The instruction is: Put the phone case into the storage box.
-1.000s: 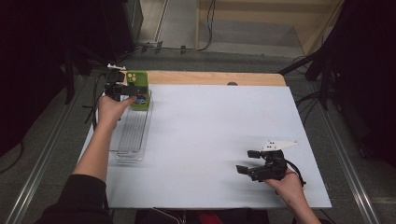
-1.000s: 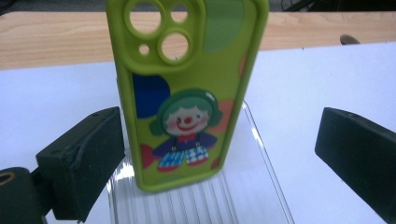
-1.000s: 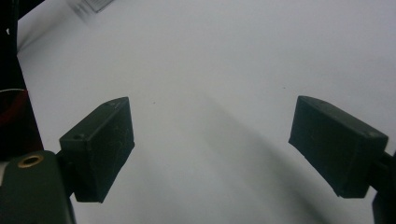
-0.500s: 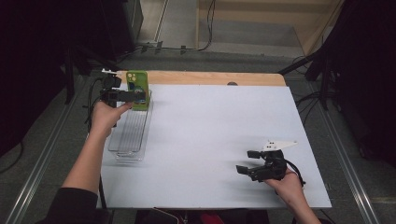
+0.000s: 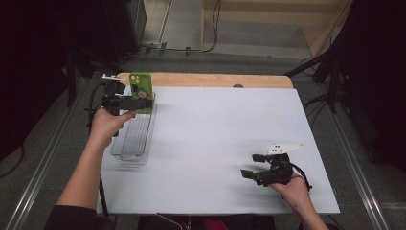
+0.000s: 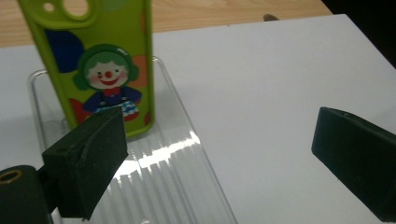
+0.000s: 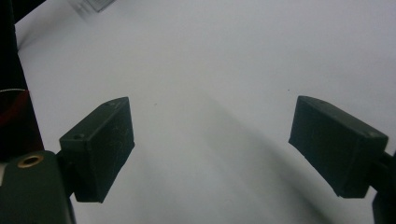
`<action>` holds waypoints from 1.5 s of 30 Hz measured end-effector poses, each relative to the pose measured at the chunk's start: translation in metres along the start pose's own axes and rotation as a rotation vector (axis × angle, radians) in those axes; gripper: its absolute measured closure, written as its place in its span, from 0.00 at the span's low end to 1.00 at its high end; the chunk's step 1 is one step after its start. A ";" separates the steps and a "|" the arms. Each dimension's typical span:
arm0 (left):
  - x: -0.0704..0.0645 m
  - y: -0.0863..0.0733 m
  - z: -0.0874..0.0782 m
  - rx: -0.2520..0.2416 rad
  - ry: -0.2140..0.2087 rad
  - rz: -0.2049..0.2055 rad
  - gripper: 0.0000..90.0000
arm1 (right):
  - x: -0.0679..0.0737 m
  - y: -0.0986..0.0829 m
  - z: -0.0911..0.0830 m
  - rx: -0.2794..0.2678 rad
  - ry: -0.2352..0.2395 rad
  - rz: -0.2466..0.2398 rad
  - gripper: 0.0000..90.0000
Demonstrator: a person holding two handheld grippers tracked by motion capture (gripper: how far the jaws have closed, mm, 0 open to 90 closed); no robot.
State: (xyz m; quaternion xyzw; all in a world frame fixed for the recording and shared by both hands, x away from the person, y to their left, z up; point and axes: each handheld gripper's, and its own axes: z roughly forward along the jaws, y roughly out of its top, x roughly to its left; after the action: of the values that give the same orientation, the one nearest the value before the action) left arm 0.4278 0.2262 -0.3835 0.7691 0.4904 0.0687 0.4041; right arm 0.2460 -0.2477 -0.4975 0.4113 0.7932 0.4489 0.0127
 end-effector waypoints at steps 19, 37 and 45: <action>-0.031 -0.010 -0.001 0.012 -0.152 0.071 0.08 | 0.001 0.001 0.001 0.001 -0.004 0.000 0.13; -0.055 -0.032 0.003 0.026 -0.249 0.116 0.08 | 0.000 0.001 -0.001 -0.003 -0.004 0.010 0.13; -0.061 -0.044 0.007 0.040 -0.288 0.130 0.08 | 0.000 -0.001 -0.002 -0.003 -0.008 0.017 0.13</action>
State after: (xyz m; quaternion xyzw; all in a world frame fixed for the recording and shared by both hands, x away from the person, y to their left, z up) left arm 0.3693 0.1819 -0.4011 0.8091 0.3777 -0.0262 0.4495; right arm 0.2443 -0.2490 -0.4969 0.4195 0.7891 0.4485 0.0125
